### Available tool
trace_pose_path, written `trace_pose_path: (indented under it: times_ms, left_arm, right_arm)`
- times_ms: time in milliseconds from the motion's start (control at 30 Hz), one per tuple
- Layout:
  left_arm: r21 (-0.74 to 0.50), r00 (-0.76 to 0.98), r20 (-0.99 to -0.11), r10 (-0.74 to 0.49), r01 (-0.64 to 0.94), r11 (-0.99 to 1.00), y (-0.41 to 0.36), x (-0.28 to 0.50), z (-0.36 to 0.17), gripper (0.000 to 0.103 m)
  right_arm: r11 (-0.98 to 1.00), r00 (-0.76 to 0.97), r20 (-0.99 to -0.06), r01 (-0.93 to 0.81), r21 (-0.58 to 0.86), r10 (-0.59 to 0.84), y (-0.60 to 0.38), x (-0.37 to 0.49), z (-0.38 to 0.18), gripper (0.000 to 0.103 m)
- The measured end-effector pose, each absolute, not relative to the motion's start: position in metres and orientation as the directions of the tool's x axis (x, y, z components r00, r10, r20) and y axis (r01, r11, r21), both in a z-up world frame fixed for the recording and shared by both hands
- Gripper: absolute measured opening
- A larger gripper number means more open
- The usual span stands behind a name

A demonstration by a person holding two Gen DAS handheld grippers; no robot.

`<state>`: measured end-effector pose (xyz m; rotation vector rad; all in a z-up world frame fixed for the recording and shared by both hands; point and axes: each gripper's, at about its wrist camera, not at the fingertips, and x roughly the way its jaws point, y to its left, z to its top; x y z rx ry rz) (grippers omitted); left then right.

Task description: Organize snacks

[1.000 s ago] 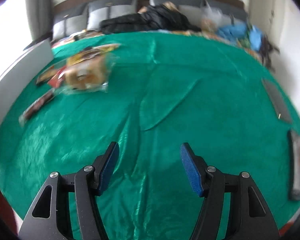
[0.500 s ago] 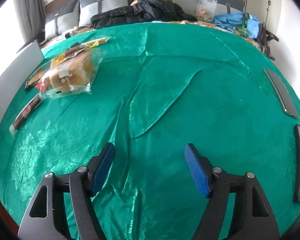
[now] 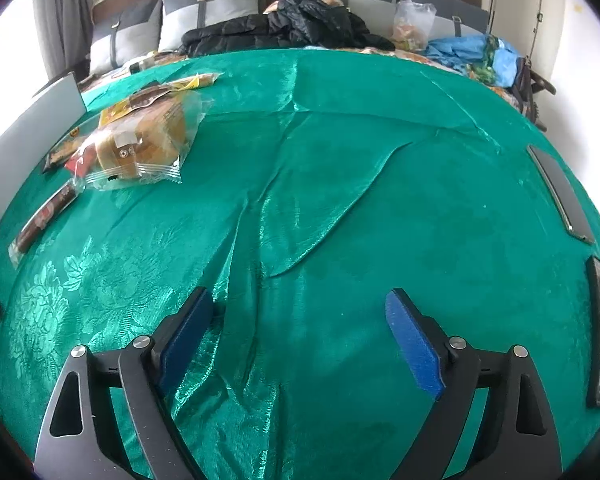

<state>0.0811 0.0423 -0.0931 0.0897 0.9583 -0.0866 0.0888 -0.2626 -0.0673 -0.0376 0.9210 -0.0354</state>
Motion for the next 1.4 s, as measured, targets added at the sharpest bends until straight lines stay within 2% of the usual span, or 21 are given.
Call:
trace_pose_path:
  times_ms: [167, 467, 1400]
  left_arm:
    - [-0.017, 0.561, -0.825, -0.063, 0.087, 0.996, 0.055, 0.089, -0.099, 0.103]
    - [-0.013, 0.617, -0.784, -0.07, 0.097, 0.995, 0.062, 0.07, -0.104, 0.103]
    - [-0.017, 0.621, -0.781, -0.071, 0.092, 0.996, 0.062, 0.077, -0.105, 0.103]
  right_arm:
    - [0.999, 0.604, -0.795, 0.012, -0.047, -0.045, -0.262, 0.089, -0.067, 0.091]
    - [0.999, 0.605, -0.795, 0.013, -0.047, -0.045, -0.262, 0.089, -0.067, 0.092]
    - [0.999, 0.606, -0.795, 0.007, -0.045, -0.04, -0.259, 0.089, -0.07, 0.094]
